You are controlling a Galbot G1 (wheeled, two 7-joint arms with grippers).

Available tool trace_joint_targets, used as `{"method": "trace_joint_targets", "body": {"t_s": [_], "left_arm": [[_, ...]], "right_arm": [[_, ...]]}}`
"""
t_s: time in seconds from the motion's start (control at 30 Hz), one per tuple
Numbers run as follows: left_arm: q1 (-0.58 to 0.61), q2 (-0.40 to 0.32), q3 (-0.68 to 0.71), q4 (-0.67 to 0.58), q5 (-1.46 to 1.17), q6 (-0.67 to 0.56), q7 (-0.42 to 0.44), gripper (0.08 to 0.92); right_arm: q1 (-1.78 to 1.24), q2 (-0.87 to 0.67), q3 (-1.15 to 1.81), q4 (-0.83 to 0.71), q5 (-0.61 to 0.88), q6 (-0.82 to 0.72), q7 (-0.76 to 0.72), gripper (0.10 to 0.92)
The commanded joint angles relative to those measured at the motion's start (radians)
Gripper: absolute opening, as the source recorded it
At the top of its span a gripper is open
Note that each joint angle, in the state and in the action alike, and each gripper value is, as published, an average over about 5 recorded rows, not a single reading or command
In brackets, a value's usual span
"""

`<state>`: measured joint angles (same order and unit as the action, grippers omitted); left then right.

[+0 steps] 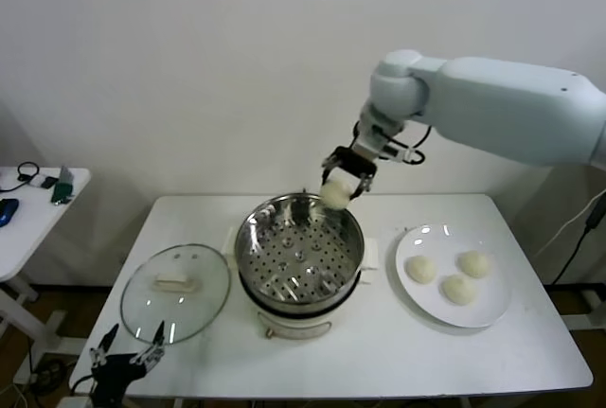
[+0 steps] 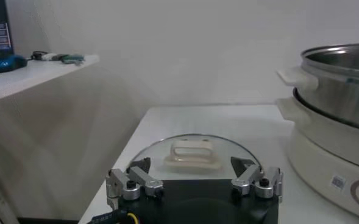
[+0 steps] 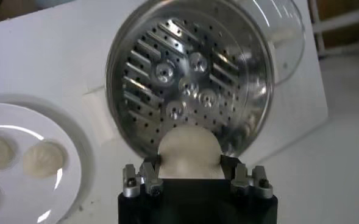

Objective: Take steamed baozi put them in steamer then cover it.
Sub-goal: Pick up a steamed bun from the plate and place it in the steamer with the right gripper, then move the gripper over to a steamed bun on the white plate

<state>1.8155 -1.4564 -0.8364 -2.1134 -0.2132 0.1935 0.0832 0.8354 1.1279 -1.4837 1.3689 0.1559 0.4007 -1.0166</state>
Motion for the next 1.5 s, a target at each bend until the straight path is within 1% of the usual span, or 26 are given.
{"method": "trace_joint_targets", "body": {"t_s": [0.03, 0.3, 0.4, 0.63, 0.87, 0.93, 1.0, 1.1, 1.2, 1.27, 1.37, 1.43, 1.5], "left_arm": [[0.001, -0.006, -0.001, -0.008, -0.001, -0.001, -0.001, 0.823], [0.001, -0.012, 0.0, -0.005, 0.0, -0.005, -0.005, 0.823], [-0.002, -0.013, 0.0, 0.001, 0.0, -0.006, -0.009, 0.823], [-0.005, -0.013, -0.001, 0.007, -0.001, -0.007, -0.012, 0.823], [-0.01, -0.011, -0.001, 0.009, -0.003, -0.005, -0.012, 0.823], [-0.01, -0.011, -0.001, 0.009, -0.003, -0.004, -0.012, 0.823], [-0.009, -0.011, -0.002, 0.007, -0.002, -0.004, -0.013, 0.823], [-0.008, -0.011, 0.0, 0.003, -0.001, -0.001, -0.013, 0.823], [-0.007, -0.012, 0.003, 0.0, 0.002, 0.003, -0.013, 0.823], [-0.007, -0.013, 0.005, -0.001, 0.003, 0.006, -0.014, 0.823], [-0.007, -0.014, 0.007, -0.002, 0.006, 0.008, -0.014, 0.823], [-0.008, -0.012, 0.009, -0.003, 0.008, 0.009, -0.013, 0.823], [-0.008, -0.01, 0.011, -0.004, 0.01, 0.01, -0.013, 0.823]], "right_arm": [[-0.112, 0.143, -0.024, -0.074, -0.151, 0.064, 0.07, 0.66], [-0.226, 0.195, -0.001, -0.227, -0.28, 0.103, 0.109, 0.662], [-0.261, 0.212, 0.012, -0.287, -0.306, 0.113, 0.13, 0.662], [-0.307, 0.253, 0.025, -0.388, -0.316, 0.14, 0.136, 0.662], [-0.303, 0.275, 0.026, -0.416, -0.273, 0.165, 0.11, 0.67], [-0.28, 0.27, 0.022, -0.409, -0.223, 0.171, 0.093, 0.694], [-0.236, 0.257, 0.01, -0.391, -0.142, 0.174, 0.067, 0.744], [-0.125, 0.22, -0.044, -0.34, 0.032, 0.17, 0.002, 0.804], [-0.003, 0.154, -0.125, -0.281, 0.239, 0.138, -0.069, 0.82], [0.069, 0.093, -0.189, -0.244, 0.38, 0.083, -0.107, 0.822], [0.173, -0.032, -0.298, -0.183, 0.581, -0.07, -0.135, 0.823], [0.229, -0.115, -0.362, -0.145, 0.655, -0.186, -0.121, 0.823], [0.274, -0.191, -0.438, -0.108, 0.653, -0.294, -0.087, 0.823]]}}
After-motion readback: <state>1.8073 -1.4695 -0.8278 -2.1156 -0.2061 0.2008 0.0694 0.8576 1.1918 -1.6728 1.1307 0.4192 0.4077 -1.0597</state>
